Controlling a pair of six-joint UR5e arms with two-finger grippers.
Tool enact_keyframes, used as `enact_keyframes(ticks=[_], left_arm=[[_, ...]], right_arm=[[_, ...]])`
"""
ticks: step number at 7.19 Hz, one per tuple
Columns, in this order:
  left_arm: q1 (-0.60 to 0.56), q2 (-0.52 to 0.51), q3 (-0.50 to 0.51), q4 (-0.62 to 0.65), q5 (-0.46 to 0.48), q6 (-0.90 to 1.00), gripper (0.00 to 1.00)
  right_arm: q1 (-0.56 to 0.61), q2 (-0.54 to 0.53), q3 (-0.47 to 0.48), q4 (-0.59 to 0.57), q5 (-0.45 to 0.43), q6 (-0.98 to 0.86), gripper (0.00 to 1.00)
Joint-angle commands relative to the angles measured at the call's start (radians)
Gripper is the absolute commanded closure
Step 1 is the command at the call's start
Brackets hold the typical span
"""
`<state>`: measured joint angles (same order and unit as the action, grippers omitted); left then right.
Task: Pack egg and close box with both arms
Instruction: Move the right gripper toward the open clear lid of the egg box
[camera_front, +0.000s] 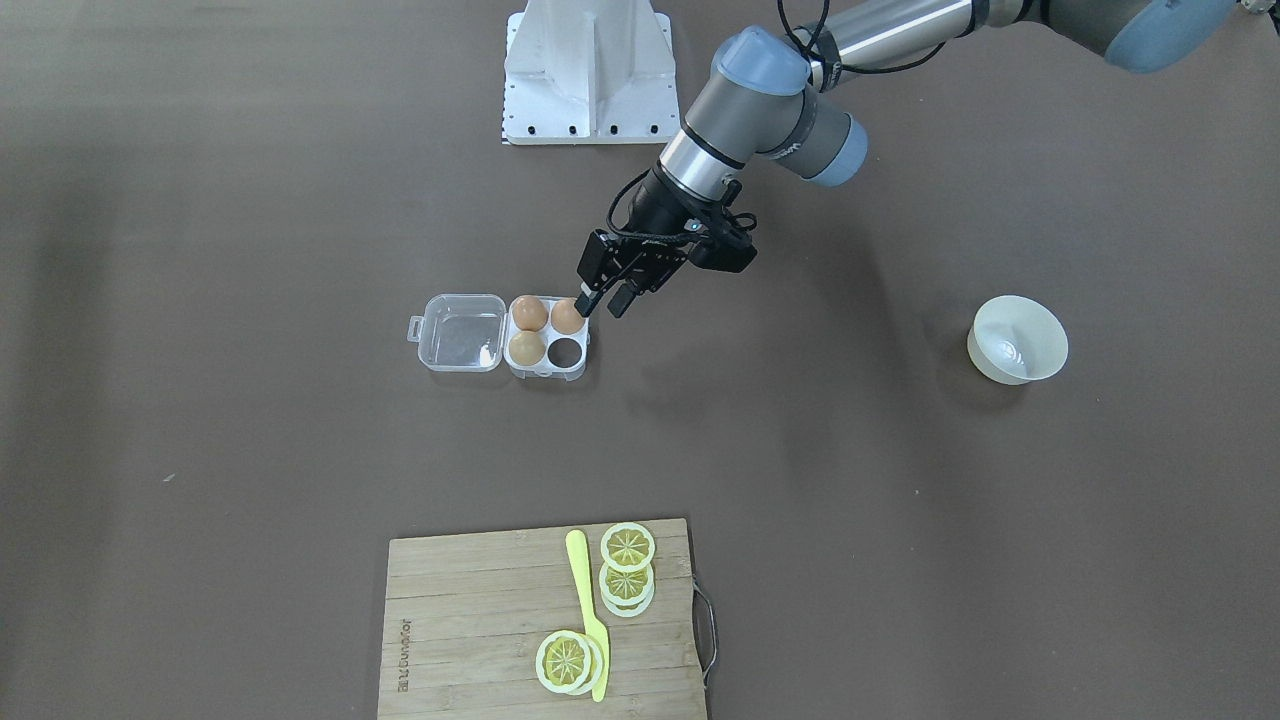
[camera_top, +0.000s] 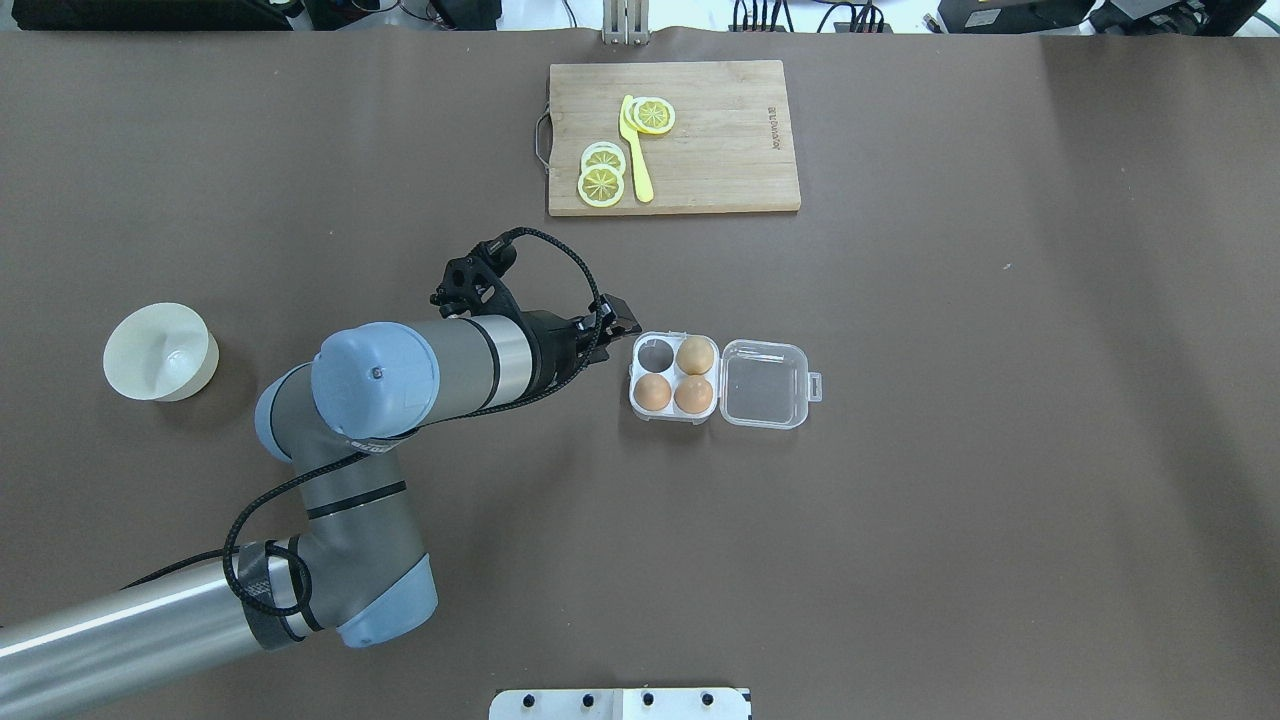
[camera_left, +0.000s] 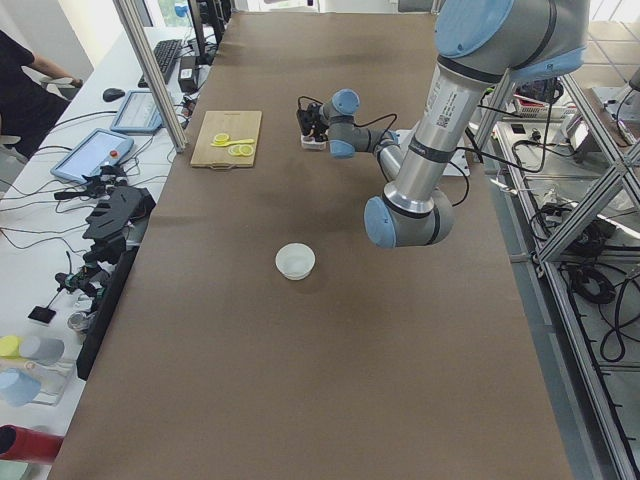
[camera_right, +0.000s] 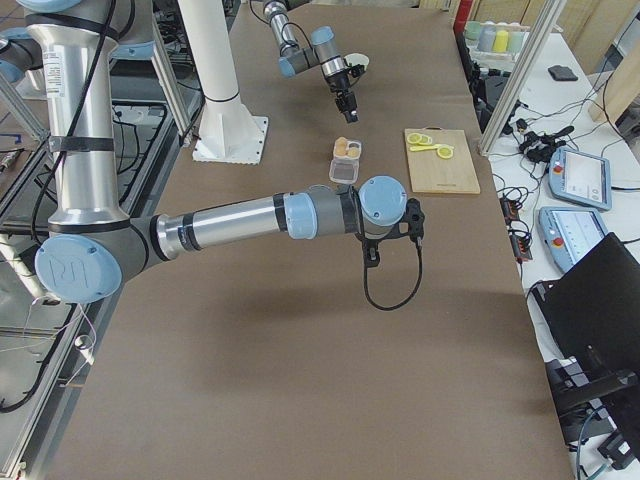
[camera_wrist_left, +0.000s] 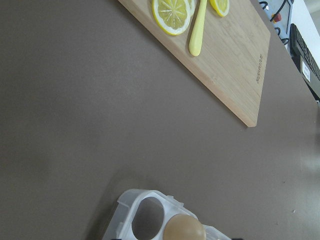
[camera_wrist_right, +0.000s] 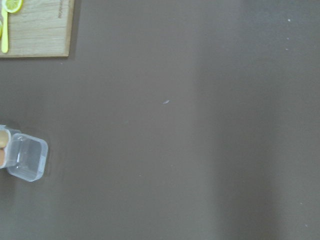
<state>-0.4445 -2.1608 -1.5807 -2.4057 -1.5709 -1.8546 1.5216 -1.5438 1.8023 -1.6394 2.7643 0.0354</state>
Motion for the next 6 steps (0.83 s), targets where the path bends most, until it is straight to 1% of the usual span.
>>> enact_keyframes(ticks=[1, 2, 3, 4, 5, 6], left_arm=[[-0.002, -0.001, 0.007, 0.000, -0.009, -0.011, 1.00], [0.000, -0.001, 0.005, 0.000, -0.009, -0.012, 1.00], [0.000, -0.001, 0.007, 0.000, -0.009, -0.012, 1.00], [0.000, -0.001, 0.007, 0.000, -0.009, -0.012, 1.00], [0.000, -0.001, 0.007, 0.002, -0.009, -0.012, 1.00], [0.000, -0.002, 0.007, 0.002, -0.009, -0.012, 1.00]], right_arm=[[-0.014, 0.084, 0.011, 0.013, 0.087, 0.146, 0.01], [-0.070, 0.108, 0.070, 0.009, 0.037, 0.290, 0.01], [-0.127, 0.125, 0.145, 0.009, -0.041, 0.416, 0.00], [-0.212, 0.145, 0.226, 0.015, -0.160, 0.607, 0.00], [-0.297, 0.160, 0.277, 0.018, -0.205, 0.777, 0.00], [-0.328, 0.192, 0.279, 0.026, -0.219, 0.885, 0.00]])
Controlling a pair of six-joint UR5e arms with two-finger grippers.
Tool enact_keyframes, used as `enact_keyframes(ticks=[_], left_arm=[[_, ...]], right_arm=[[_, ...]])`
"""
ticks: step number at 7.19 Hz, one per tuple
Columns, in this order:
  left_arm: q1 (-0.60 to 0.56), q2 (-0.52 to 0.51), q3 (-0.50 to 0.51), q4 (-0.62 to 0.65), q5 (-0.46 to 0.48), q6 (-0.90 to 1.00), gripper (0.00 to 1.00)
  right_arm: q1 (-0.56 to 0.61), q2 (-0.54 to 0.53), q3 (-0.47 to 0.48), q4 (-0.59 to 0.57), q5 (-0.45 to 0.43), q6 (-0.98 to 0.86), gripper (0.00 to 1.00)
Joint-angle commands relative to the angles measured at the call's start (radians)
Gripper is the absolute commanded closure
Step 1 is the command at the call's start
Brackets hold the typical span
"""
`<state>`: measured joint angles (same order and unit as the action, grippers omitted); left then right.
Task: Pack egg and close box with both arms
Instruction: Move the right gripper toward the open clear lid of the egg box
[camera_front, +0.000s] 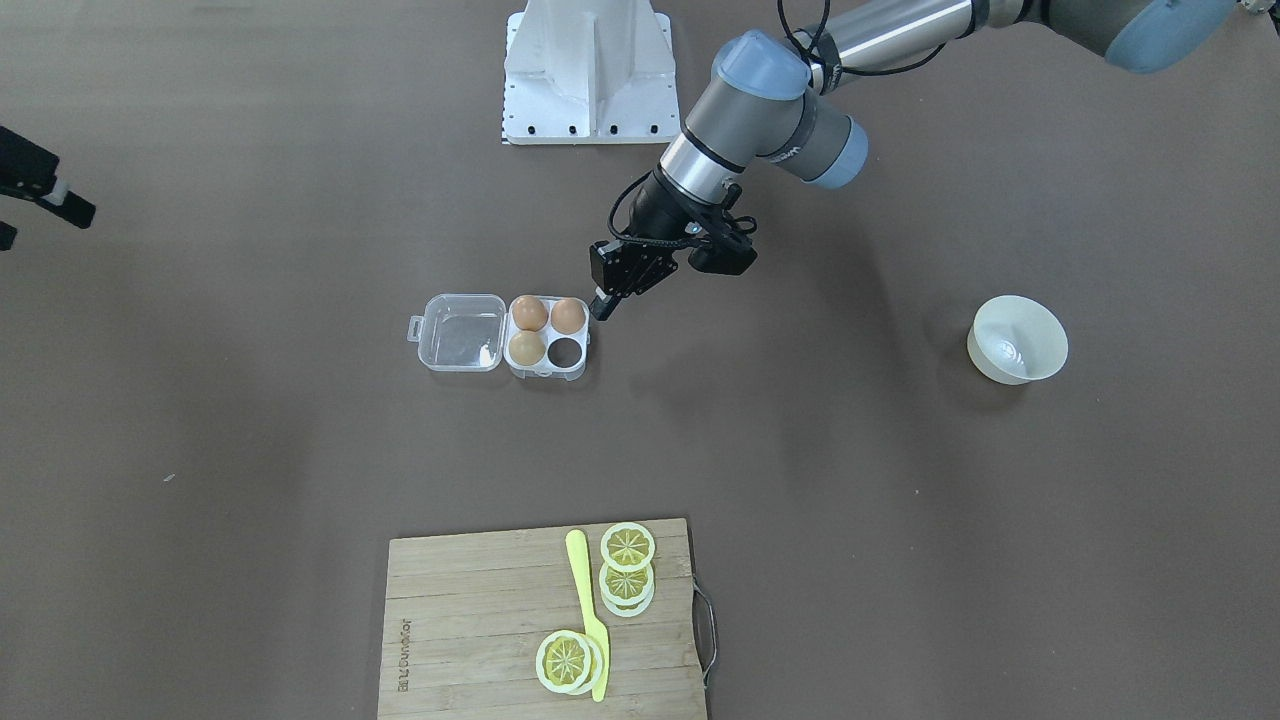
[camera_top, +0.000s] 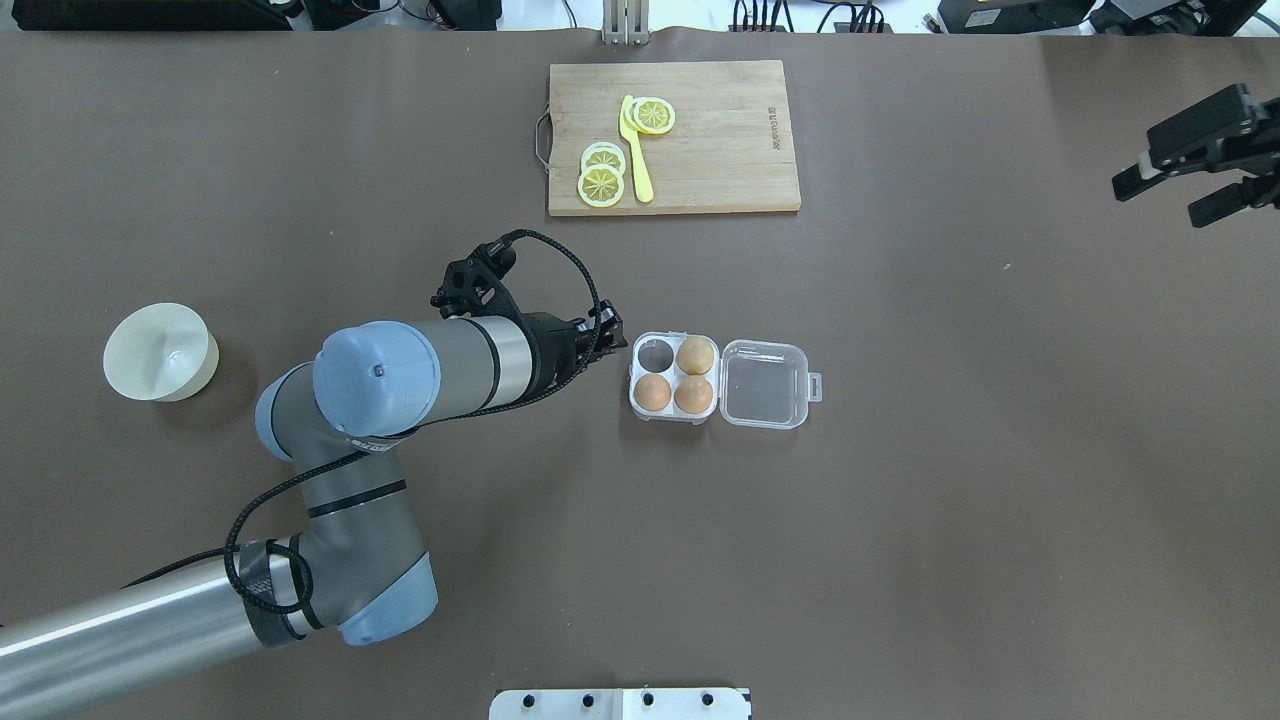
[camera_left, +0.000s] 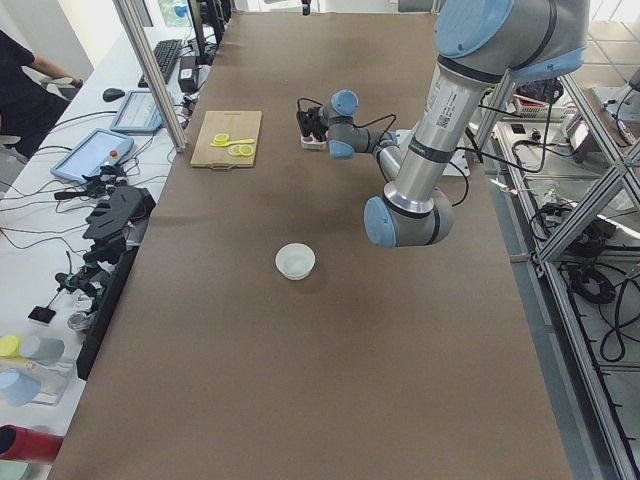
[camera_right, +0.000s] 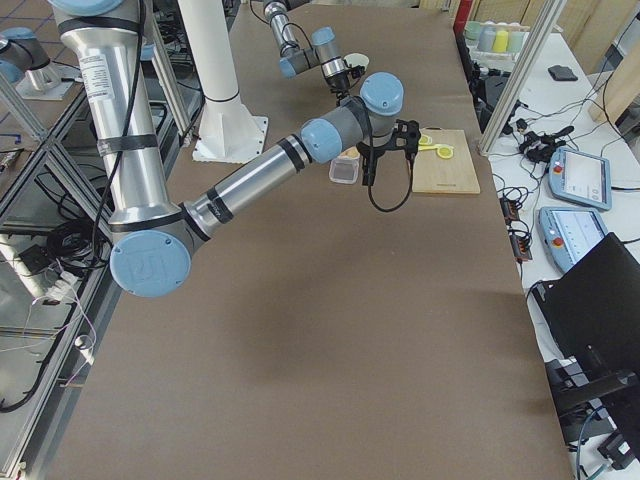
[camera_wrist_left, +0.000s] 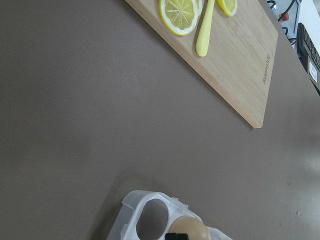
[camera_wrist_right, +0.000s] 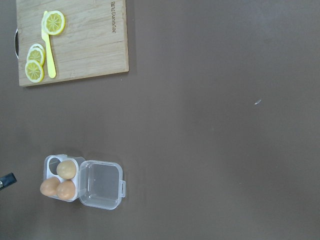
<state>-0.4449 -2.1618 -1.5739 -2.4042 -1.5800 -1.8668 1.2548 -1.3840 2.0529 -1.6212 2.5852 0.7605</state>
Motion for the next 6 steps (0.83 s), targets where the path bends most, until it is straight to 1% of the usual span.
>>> enact_keyframes(ticks=[1, 2, 3, 4, 5, 6], left_arm=[[0.000, -0.001, 0.000, 0.000, 0.000, 0.000, 1.00], [0.000, -0.001, 0.000, 0.000, 0.000, 0.000, 1.00], [0.000, 0.000, 0.000, 0.002, 0.000, 0.000, 1.00], [-0.001, 0.000, 0.000, 0.002, 0.000, 0.000, 1.00], [-0.002, 0.000, 0.003, 0.002, 0.000, 0.000, 1.00], [-0.002, 0.000, 0.005, 0.002, 0.000, 0.000, 1.00]], right_arm=[[-0.116, 0.034, 0.027, 0.094, -0.101, 0.294, 0.00], [-0.203, 0.019, 0.012, 0.271, -0.187, 0.438, 0.00], [-0.294, 0.019, -0.049, 0.476, -0.248, 0.571, 0.00], [-0.363, 0.019, -0.131, 0.697, -0.310, 0.668, 0.00], [-0.382, 0.016, -0.217, 0.871, -0.312, 0.724, 0.00], [-0.383, 0.013, -0.288, 1.002, -0.306, 0.734, 0.00]])
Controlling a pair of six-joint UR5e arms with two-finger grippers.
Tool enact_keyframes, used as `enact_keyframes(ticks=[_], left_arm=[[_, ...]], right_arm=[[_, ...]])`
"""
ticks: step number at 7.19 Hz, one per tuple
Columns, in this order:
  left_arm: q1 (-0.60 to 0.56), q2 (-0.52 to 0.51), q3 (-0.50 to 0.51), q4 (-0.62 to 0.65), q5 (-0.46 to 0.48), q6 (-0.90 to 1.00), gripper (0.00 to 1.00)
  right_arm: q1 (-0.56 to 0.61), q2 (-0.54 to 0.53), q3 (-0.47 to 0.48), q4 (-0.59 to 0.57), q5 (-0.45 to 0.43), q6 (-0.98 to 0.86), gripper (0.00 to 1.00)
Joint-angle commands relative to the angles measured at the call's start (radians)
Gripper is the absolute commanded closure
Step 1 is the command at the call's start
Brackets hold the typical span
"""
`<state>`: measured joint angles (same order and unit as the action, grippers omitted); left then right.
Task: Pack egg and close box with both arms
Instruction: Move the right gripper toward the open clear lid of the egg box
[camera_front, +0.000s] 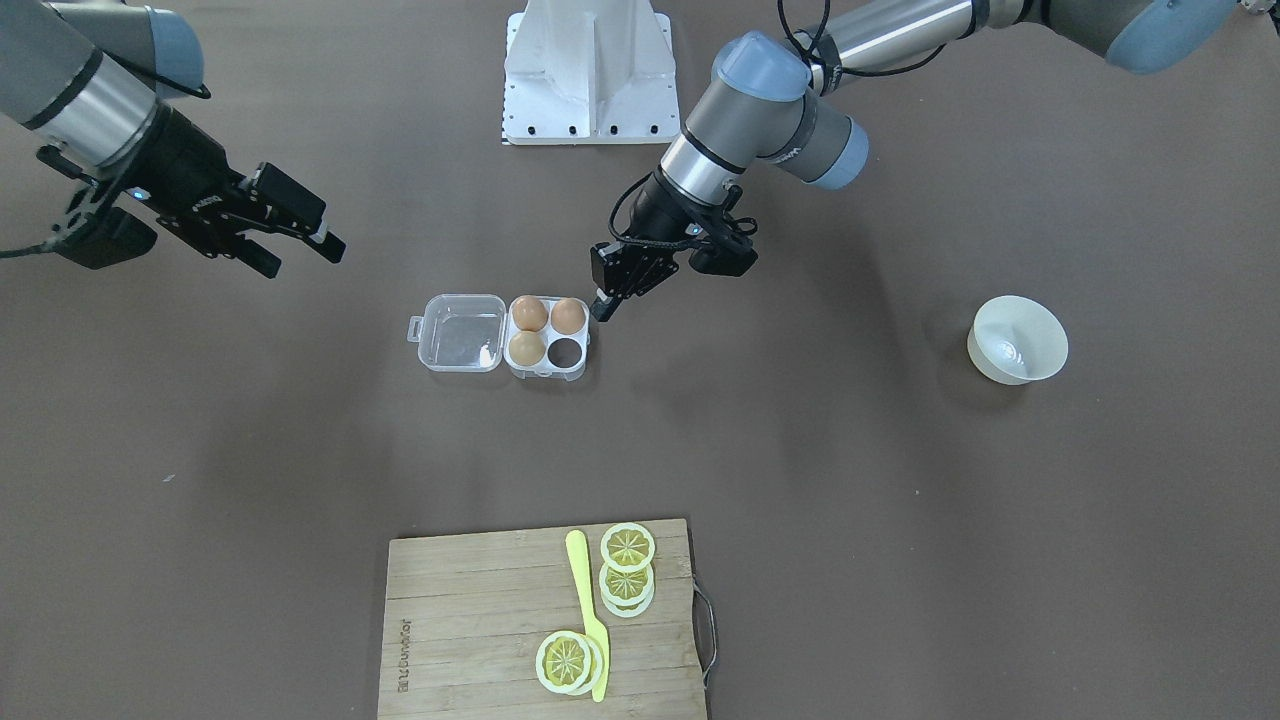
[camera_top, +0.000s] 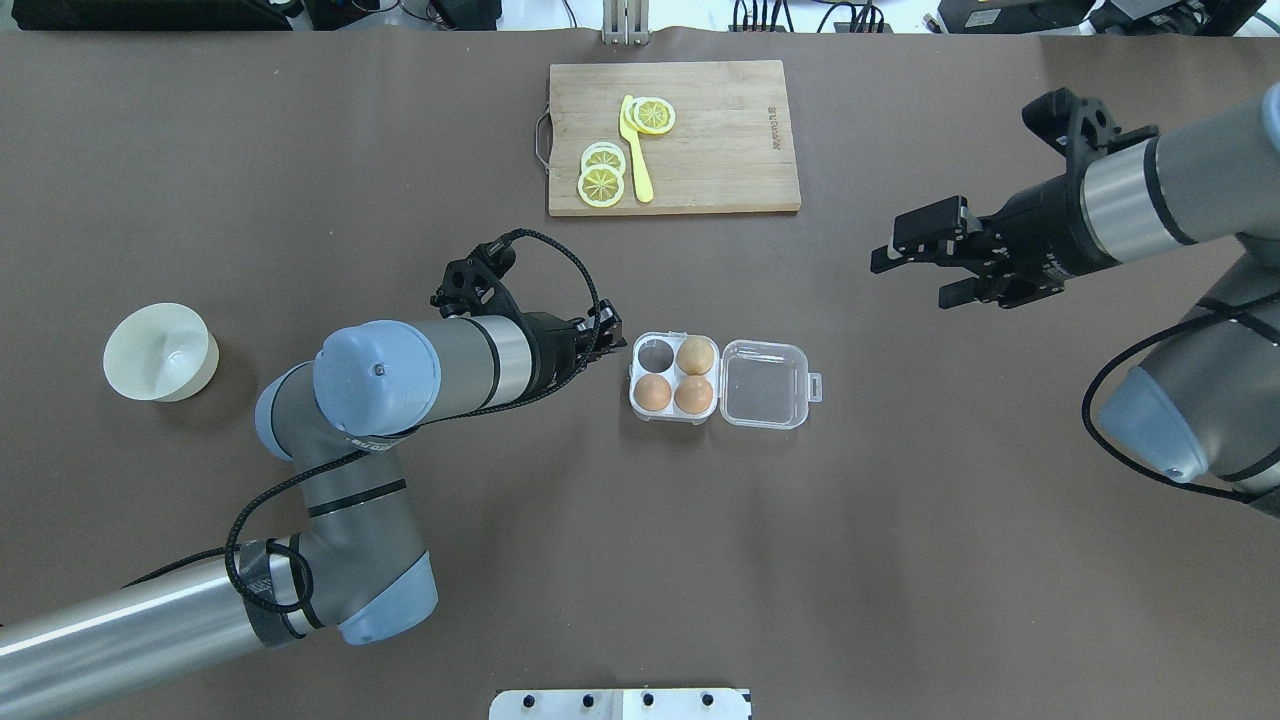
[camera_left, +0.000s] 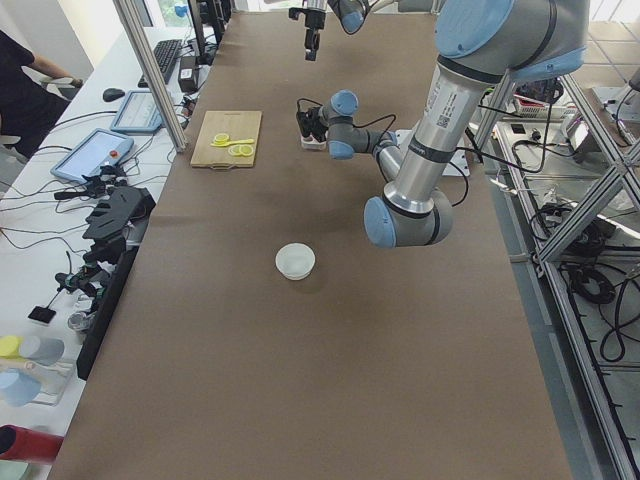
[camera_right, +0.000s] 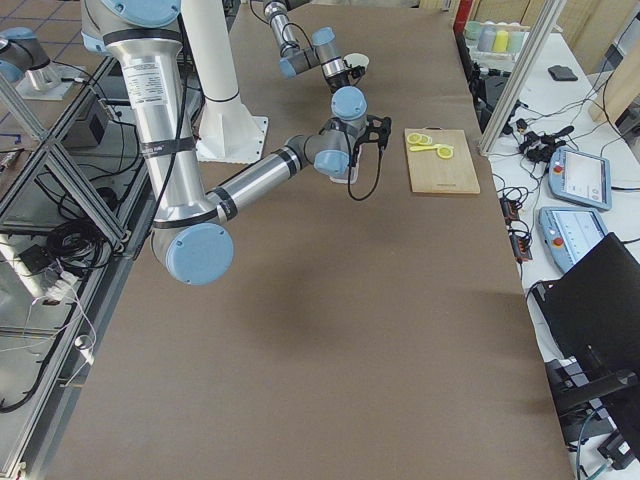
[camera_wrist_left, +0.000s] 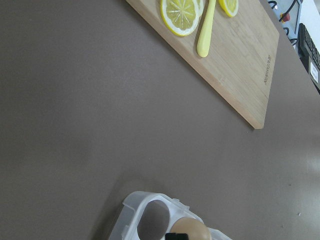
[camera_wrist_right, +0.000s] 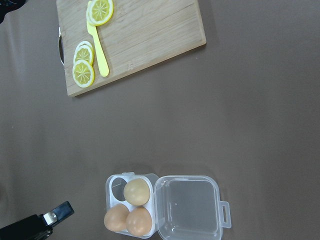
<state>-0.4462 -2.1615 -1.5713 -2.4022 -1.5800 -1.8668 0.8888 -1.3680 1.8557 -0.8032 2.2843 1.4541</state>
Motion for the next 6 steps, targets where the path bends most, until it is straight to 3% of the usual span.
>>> enact_keyframes(ticks=[1, 3, 6], left_arm=[[0.001, 0.000, 0.002, 0.000, 0.000, 0.000, 1.00], [0.001, 0.000, 0.002, 0.000, 0.000, 0.000, 1.00], [0.003, -0.015, 0.001, 0.052, 0.000, 0.000, 1.00]], right_arm=[[-0.019, -0.005, -0.154, 0.269, 0.007, 0.041, 0.00], [-0.051, -0.003, -0.231, 0.463, 0.011, 0.160, 0.00], [-0.126, 0.024, -0.349, 0.622, -0.035, 0.199, 0.01]])
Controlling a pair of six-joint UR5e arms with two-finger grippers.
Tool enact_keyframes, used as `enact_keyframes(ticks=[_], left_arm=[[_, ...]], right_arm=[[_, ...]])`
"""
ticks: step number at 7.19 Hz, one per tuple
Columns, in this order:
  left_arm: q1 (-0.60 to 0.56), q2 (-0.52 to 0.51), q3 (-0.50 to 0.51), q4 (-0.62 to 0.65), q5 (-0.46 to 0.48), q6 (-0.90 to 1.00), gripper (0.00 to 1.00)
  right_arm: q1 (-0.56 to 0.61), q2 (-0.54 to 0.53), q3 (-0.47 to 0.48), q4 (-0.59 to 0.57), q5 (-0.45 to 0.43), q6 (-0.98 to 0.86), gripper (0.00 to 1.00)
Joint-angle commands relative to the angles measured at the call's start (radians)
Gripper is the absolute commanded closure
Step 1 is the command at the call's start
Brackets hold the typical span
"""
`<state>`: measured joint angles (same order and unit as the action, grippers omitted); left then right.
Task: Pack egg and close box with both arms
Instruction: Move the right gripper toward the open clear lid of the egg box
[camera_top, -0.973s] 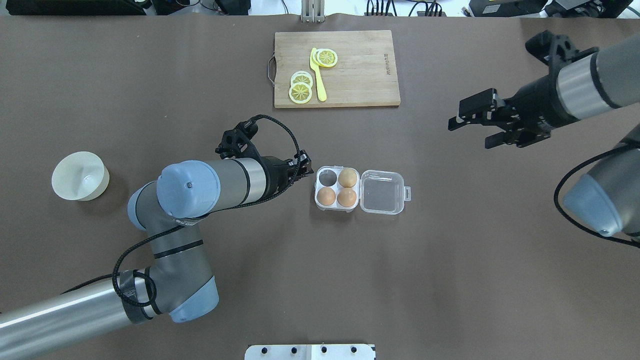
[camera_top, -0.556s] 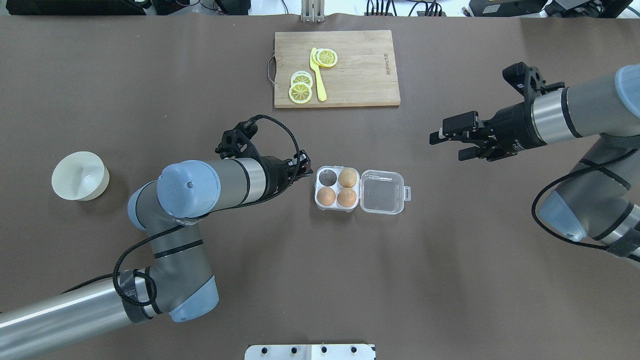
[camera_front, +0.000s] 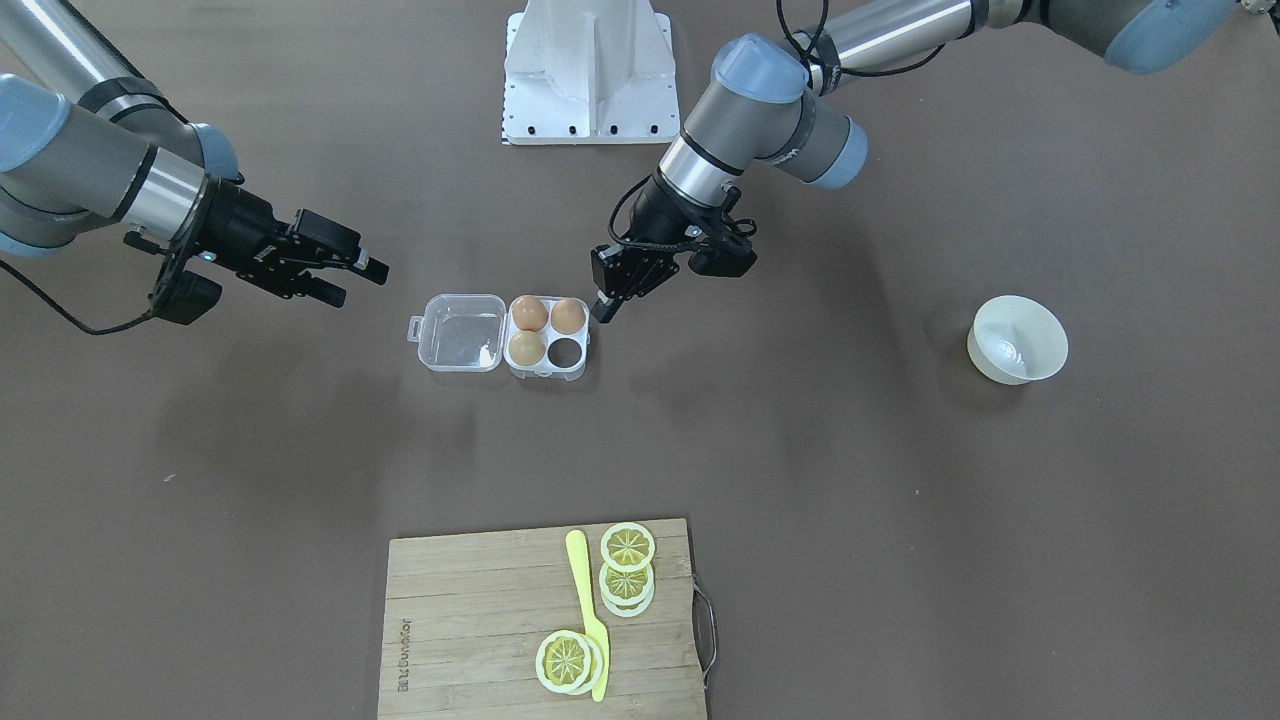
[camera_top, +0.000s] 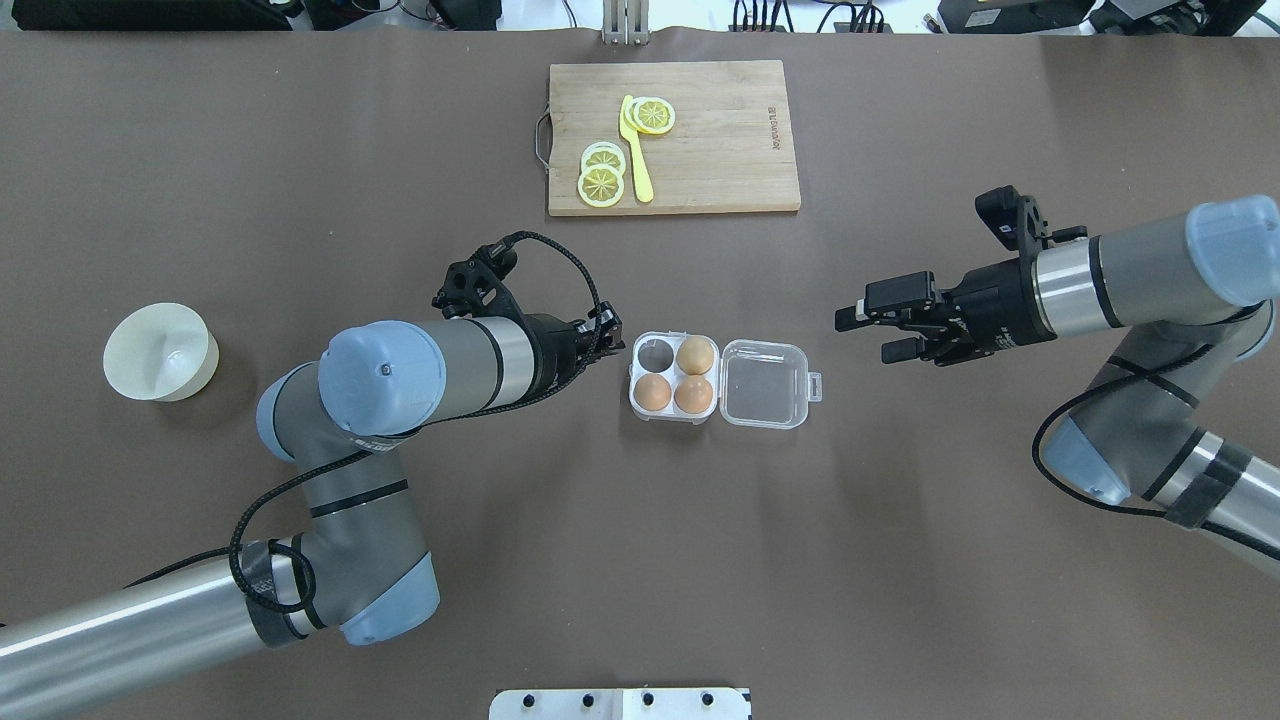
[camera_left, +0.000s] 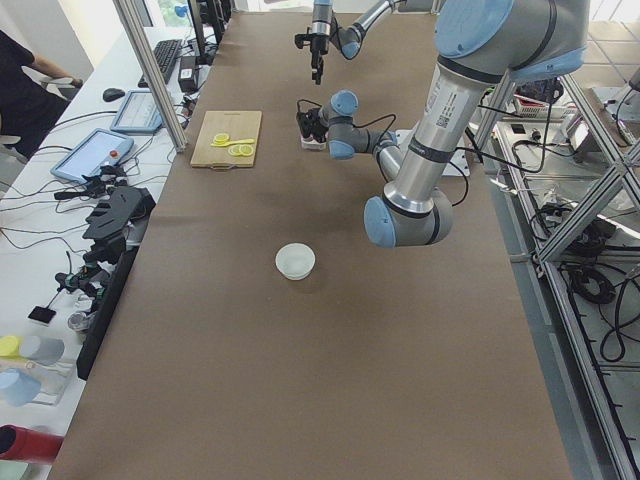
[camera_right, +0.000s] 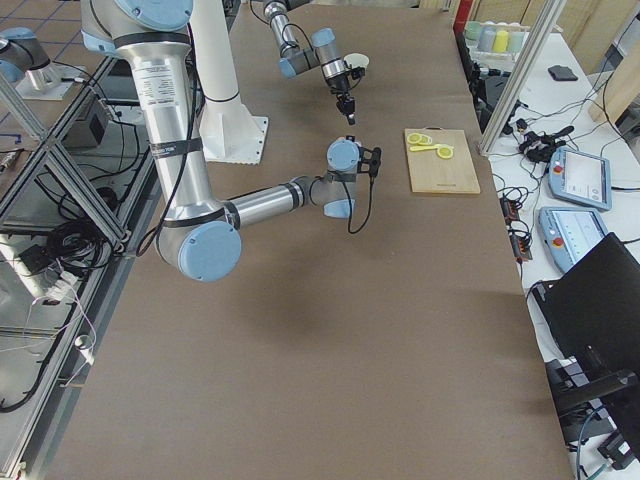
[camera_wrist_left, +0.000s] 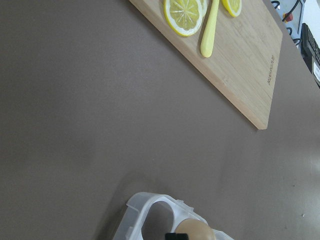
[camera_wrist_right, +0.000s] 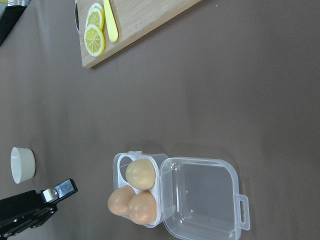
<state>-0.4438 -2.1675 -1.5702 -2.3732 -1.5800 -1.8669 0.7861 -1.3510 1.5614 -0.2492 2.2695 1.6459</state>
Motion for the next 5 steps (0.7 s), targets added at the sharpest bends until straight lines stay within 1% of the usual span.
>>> enact_keyframes(ticks=[1, 2, 3, 4, 5], left_arm=[[0.001, -0.009, 0.001, 0.032, 0.000, 0.000, 1.00], [0.002, -0.011, 0.001, 0.034, 0.000, 0.002, 1.00], [0.002, -0.017, -0.001, 0.041, 0.000, 0.002, 1.00], [0.002, -0.018, -0.002, 0.061, 0.000, 0.002, 1.00], [0.004, -0.020, -0.002, 0.065, 0.000, 0.002, 1.00]], right_arm=[[-0.025, 0.007, -0.155, 0.228, -0.022, 0.018, 0.01], [-0.025, 0.009, -0.196, 0.336, -0.027, 0.113, 0.01], [-0.027, 0.009, -0.202, 0.364, -0.031, 0.150, 0.01], [-0.040, 0.012, -0.221, 0.367, -0.037, 0.149, 0.01], [-0.065, 0.013, -0.221, 0.366, -0.075, 0.150, 0.01]])
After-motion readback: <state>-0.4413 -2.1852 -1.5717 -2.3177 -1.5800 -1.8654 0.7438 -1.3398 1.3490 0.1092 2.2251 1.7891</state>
